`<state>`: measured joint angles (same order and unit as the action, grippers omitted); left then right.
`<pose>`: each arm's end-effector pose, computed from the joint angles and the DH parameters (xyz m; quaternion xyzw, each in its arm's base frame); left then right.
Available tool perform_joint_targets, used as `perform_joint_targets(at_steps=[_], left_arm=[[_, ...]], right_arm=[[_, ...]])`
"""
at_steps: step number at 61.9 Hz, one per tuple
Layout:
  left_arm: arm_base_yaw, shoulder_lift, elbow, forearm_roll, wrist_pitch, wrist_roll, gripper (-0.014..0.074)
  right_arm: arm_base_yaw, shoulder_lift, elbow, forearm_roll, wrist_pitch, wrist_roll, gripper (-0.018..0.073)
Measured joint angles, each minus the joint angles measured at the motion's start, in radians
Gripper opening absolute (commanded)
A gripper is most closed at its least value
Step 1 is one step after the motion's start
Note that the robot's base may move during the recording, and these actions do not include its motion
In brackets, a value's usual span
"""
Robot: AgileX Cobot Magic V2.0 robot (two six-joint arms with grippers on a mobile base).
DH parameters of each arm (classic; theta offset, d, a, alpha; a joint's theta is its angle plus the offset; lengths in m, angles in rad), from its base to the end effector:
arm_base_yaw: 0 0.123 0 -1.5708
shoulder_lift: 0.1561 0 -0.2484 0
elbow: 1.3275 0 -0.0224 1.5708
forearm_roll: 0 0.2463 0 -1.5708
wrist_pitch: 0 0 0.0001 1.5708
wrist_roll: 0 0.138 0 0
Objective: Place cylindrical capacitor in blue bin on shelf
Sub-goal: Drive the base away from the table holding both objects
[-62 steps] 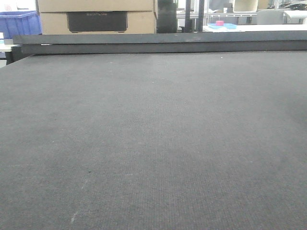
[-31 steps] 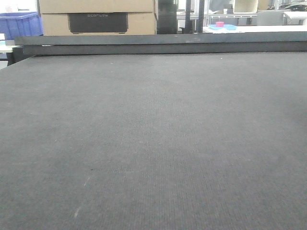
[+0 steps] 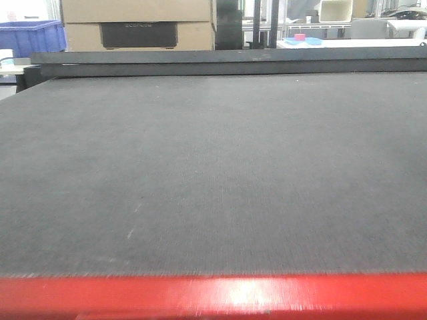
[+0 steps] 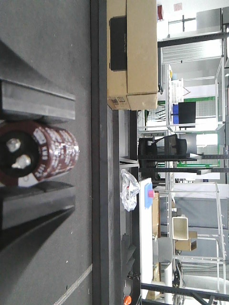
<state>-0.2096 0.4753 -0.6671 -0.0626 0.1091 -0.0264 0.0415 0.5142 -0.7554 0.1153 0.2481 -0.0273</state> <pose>0.1623 -0.0355 0.3823 0.0416 0.6431 -0.1158 0.7558 0.1684 0.0109 0.3891 0.0042 0.6776 0.0558 0.7333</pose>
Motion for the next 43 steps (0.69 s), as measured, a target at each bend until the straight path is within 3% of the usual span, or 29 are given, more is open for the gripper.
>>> perform_joint_targets(at_steps=[43], left_arm=[[0.0,0.0,0.0,0.0,0.0,0.0,-0.0111]], right_arm=[[0.0,0.0,0.0,0.0,0.0,0.0,-0.0165]])
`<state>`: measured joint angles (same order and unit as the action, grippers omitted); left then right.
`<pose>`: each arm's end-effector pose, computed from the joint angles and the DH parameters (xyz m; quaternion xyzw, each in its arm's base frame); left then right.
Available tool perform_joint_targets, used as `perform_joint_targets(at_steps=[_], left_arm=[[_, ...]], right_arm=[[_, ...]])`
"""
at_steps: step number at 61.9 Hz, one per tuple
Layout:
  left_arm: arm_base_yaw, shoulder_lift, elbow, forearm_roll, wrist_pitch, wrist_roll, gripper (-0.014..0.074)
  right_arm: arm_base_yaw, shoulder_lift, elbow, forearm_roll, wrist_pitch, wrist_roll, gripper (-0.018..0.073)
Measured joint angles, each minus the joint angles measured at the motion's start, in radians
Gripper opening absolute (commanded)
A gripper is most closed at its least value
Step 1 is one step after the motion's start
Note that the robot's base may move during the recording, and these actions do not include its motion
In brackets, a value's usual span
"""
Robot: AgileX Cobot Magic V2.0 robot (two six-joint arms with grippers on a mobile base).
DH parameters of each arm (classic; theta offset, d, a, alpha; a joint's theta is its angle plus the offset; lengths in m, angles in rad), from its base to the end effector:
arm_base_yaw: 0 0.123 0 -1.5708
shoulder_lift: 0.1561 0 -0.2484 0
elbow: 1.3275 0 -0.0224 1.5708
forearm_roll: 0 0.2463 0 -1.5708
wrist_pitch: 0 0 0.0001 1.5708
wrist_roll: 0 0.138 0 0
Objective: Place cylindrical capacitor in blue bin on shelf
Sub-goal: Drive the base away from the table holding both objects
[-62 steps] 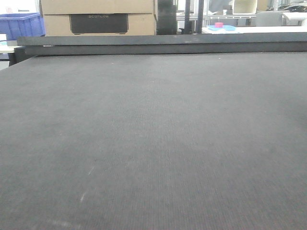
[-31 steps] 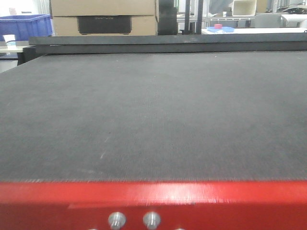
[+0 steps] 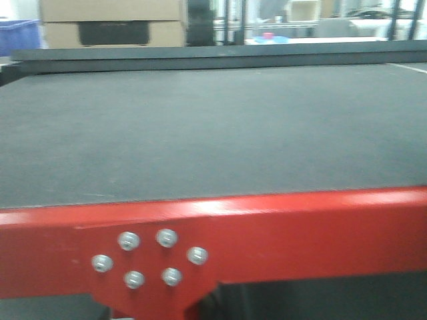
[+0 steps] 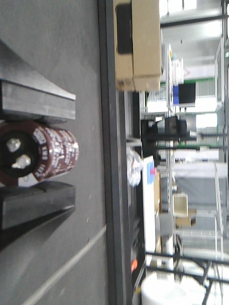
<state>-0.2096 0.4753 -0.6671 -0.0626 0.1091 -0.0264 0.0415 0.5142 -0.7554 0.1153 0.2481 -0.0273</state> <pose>0.1623 -0.0355 0.3823 0.0416 0.6431 -0.1158 0.7558 0.1684 0.0109 0.3891 0.0042 0.6776 0.0558 0.7333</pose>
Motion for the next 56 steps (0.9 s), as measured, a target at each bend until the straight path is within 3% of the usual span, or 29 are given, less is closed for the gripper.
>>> perform_joint_targets(at_steps=[56], left_arm=[[0.0,0.0,0.0,0.0,0.0,0.0,-0.0111]], right_arm=[[0.0,0.0,0.002,0.0,0.0,0.0,-0.0165]])
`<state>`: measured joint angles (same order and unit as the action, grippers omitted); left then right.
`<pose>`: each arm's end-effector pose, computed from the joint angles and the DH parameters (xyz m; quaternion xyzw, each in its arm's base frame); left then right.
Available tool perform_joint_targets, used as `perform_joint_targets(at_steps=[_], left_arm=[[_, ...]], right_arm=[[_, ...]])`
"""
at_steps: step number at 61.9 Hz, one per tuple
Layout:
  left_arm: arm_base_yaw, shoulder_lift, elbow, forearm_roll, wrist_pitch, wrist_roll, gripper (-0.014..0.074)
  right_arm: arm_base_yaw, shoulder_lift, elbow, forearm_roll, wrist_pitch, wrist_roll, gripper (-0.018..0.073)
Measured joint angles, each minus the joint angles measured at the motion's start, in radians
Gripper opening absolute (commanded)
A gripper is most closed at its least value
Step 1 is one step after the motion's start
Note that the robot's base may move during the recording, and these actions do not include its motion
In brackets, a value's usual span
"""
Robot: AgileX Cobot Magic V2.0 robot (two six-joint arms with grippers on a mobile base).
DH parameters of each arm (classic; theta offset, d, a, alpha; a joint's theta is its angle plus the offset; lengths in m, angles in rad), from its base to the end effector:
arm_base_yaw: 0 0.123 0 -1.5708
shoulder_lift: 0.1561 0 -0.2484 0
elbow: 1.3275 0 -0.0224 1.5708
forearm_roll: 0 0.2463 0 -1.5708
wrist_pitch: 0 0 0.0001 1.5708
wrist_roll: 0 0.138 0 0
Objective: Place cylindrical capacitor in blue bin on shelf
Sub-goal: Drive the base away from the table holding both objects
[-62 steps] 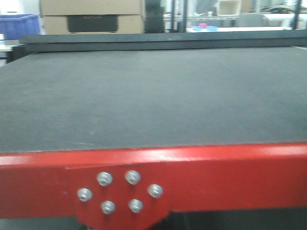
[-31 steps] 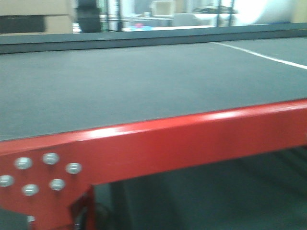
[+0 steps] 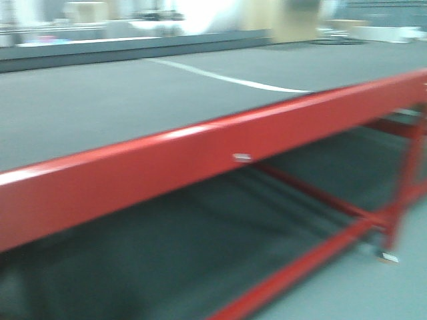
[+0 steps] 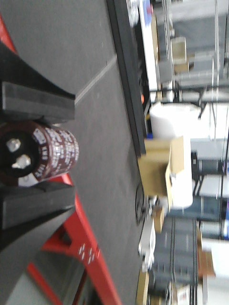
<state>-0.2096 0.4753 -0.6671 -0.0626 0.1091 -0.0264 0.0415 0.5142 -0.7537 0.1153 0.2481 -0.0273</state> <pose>0.1623 -0.0355 0.3823 0.0416 0.6431 -0.1158 0.7558 0.1686 0.0109 0.3885 0.0042 0.6782 0.0558 0.7327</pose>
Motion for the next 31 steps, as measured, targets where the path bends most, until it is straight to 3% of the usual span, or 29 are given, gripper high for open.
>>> perform_joint_targets(at_steps=[31], left_arm=[[0.0,0.0,0.0,0.0,0.0,0.0,-0.0111]], right_arm=[[0.0,0.0,0.0,0.0,0.0,0.0,-0.0165]])
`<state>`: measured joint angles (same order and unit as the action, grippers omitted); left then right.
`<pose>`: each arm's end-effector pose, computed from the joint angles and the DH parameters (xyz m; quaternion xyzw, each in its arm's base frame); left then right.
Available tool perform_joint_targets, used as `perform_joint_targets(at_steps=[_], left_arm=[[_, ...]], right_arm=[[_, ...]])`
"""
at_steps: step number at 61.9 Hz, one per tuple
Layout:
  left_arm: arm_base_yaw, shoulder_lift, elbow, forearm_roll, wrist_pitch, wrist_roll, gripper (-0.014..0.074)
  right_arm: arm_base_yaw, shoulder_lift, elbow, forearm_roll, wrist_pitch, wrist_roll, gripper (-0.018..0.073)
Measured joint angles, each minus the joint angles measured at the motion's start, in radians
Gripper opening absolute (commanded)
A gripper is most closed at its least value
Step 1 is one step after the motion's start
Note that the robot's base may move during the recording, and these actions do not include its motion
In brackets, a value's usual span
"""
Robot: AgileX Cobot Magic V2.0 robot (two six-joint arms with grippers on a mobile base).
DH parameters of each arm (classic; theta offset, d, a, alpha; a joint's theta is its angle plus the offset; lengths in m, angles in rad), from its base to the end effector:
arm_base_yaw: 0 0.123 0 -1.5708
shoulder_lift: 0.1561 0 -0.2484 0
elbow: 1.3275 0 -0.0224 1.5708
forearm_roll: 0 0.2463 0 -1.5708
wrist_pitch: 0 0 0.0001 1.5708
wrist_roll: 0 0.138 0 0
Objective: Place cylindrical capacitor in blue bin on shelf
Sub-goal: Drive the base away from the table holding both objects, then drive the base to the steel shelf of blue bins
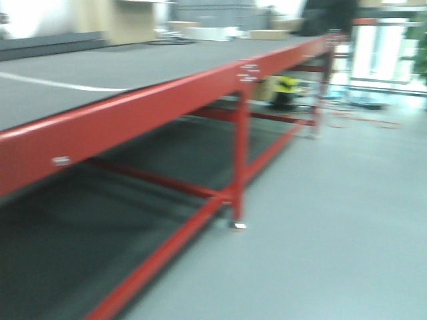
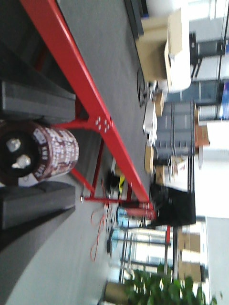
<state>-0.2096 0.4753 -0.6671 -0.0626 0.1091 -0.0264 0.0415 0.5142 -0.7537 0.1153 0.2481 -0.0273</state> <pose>0.1623 -0.0355 0.3823 0.0416 0.6431 -0.1158 0.7558 0.1686 0.0109 0.3885 0.0042 0.6782 0.0558 0.7327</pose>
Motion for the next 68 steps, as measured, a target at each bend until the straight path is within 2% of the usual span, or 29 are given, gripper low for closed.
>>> perform_joint_targets(at_steps=[68], left_arm=[[0.0,0.0,0.0,0.0,0.0,0.0,-0.0111]], right_arm=[[0.0,0.0,0.0,0.0,0.0,0.0,-0.0165]])
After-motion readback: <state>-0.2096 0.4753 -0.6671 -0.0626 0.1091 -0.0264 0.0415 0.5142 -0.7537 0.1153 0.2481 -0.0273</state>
